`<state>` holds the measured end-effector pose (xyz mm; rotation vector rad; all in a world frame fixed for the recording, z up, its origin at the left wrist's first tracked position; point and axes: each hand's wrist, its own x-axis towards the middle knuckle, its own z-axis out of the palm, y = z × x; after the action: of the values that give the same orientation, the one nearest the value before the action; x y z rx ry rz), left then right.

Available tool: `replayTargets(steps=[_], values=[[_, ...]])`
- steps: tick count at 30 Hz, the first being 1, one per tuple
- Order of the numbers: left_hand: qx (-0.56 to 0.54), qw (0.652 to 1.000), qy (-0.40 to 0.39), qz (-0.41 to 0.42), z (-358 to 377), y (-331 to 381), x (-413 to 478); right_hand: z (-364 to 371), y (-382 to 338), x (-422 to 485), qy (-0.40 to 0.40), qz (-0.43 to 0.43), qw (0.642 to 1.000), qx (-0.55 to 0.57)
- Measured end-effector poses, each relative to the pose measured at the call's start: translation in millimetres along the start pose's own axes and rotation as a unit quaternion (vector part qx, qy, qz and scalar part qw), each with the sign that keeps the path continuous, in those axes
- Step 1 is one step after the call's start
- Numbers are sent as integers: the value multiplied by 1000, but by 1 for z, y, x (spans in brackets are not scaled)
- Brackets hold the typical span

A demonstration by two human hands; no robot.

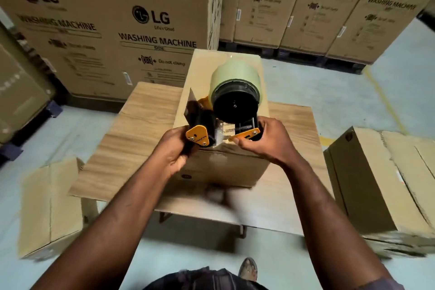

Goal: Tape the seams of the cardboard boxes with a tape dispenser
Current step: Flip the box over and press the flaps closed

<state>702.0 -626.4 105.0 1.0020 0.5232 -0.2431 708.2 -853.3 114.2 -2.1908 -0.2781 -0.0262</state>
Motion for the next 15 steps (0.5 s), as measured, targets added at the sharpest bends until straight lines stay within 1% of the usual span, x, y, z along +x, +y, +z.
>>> replayTargets(steps=[2, 4, 6, 10, 12, 15], values=[[41, 999, 4, 29, -22, 1, 4, 11, -5, 3, -10, -6, 998, -59], [28, 999, 11, 22, -46, 7, 8, 16, -7, 7, 0, -5, 994, -105], [40, 999, 5, 19, -74, 17, 11, 18, -6, 8, 9, 4, 992, -122], [129, 991, -20, 24, -106, 22, 20, 32, -9, 10, -25, 18, 986, -161], [136, 990, -26, 28, -112, 18, 25, 41, -13, 11, -37, 18, 982, -186], [138, 990, -16, 26, -119, 14, 33, 44, -15, 13, -45, 19, 980, -193]])
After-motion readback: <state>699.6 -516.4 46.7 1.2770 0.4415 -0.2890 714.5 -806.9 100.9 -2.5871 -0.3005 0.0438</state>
